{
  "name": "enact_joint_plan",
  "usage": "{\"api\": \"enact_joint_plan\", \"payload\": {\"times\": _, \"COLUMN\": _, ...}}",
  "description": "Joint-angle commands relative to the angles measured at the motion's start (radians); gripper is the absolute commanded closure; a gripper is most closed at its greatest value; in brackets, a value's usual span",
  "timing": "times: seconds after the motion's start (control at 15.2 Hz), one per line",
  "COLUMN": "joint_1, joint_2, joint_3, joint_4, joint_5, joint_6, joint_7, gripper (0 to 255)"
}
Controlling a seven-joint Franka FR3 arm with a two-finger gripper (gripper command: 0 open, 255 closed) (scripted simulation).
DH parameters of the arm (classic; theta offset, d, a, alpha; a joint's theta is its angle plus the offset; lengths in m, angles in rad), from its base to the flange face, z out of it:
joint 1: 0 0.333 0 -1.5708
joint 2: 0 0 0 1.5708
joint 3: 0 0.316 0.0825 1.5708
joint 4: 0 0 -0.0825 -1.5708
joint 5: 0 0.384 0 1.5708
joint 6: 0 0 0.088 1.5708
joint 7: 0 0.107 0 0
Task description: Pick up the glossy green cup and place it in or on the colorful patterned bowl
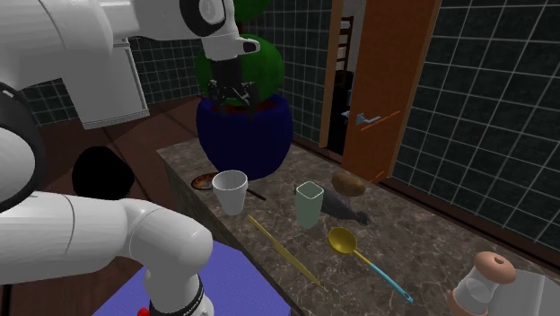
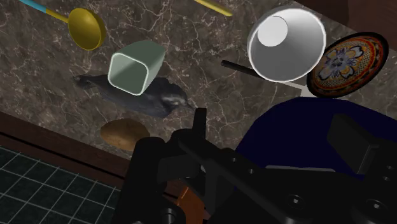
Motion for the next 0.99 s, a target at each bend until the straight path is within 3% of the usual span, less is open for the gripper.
{"api": "enact_joint_plan", "payload": {"times": 0.0, "joint_1": 0.000, "joint_2": 0.000, "joint_3": 0.000, "joint_4": 0.000, "joint_5": 0.000, "joint_6": 0.000, "joint_7": 0.000, "gripper": 0}}
{"api": "enact_joint_plan", "payload": {"times": 0.92, "joint_1": -0.073, "joint_2": 0.203, "joint_3": -0.218, "joint_4": -0.190, "joint_5": -0.096, "joint_6": 0.322, "joint_7": -0.197, "gripper": 0}}
